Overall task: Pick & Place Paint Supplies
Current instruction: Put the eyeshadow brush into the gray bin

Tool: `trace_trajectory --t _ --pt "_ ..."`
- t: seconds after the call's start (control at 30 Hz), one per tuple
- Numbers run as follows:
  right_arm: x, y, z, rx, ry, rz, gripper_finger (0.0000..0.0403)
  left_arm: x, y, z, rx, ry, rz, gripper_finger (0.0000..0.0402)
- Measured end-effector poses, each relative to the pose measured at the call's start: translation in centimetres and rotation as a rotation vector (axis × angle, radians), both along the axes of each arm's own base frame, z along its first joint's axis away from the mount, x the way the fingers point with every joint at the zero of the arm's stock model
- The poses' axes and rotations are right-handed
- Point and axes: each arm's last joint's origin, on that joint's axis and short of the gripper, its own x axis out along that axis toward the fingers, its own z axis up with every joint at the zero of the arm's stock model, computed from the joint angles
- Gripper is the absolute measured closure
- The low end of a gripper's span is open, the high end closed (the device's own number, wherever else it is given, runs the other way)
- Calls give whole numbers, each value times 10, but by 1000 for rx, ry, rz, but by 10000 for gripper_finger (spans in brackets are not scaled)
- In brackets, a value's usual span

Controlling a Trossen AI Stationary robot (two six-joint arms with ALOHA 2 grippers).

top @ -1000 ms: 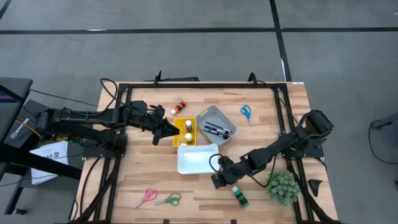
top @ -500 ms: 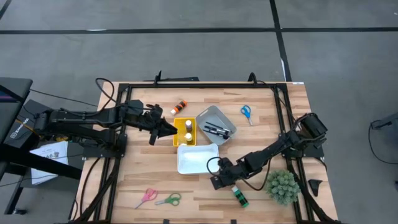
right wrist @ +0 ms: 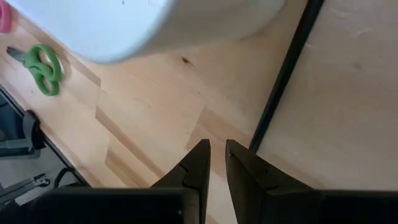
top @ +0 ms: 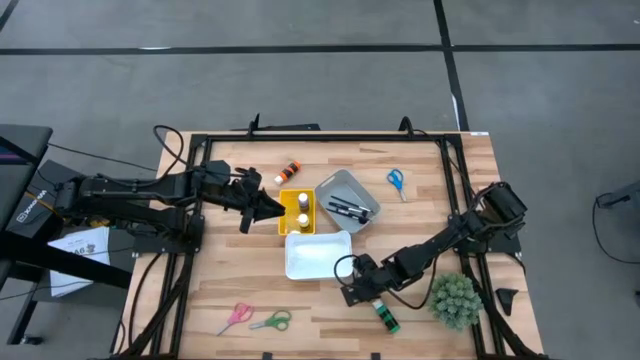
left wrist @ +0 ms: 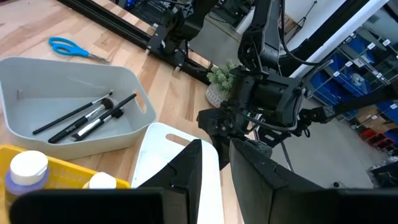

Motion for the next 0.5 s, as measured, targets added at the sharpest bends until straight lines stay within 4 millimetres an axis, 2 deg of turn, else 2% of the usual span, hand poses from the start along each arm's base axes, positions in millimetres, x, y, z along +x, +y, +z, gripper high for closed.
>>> trace_trajectory --t 0.5 --pt "-3 1 -3 -9 -7 -6 356 0 0 0 -7 1 2 325"
